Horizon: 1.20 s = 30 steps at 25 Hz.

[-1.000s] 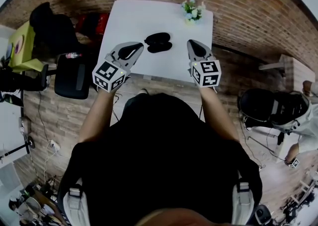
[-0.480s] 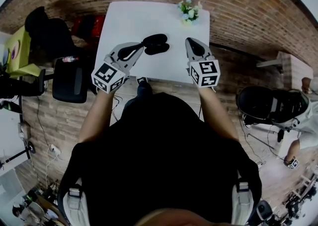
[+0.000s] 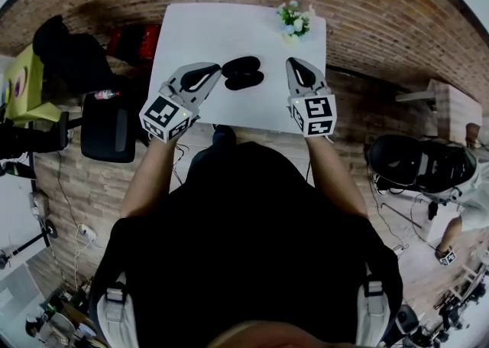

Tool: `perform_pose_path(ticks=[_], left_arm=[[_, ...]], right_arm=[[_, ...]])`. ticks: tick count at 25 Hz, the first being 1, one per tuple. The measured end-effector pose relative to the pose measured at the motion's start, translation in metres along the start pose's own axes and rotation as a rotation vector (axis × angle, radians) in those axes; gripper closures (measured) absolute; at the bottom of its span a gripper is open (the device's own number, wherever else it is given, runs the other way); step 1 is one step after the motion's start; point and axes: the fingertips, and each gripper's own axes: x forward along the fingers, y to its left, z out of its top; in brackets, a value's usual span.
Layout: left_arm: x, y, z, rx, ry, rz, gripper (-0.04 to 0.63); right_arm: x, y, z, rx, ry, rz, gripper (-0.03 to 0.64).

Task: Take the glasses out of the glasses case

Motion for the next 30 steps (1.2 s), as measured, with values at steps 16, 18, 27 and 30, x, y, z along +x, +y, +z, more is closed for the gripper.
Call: perform_pose_path(ticks=[16,18,27,30], left_arm=[[0.012,0.058,-0.008,0.048,-0.032,-0.014,0.572],[0.012,0.063,-0.009,0.047,-0.030,-0.018,0.572],[0.008,0.098,-0.017,0.014,-0.035,-0.006,0.572],[0.008,0.107,-0.021,0.002,-0.030,-0.002,0.572]], right_arm=[[0.054,0.001,-0.005,0.019,0.053,0.005,0.601],[0.061,0.003,-0.005,0.018,0.063,0.008,0.601],[0.092,0.007,-0.008,0.033,0.084,0.009,0.601],[0.101,0.009,-0.010,0.036,0.094,0.011,0.601]])
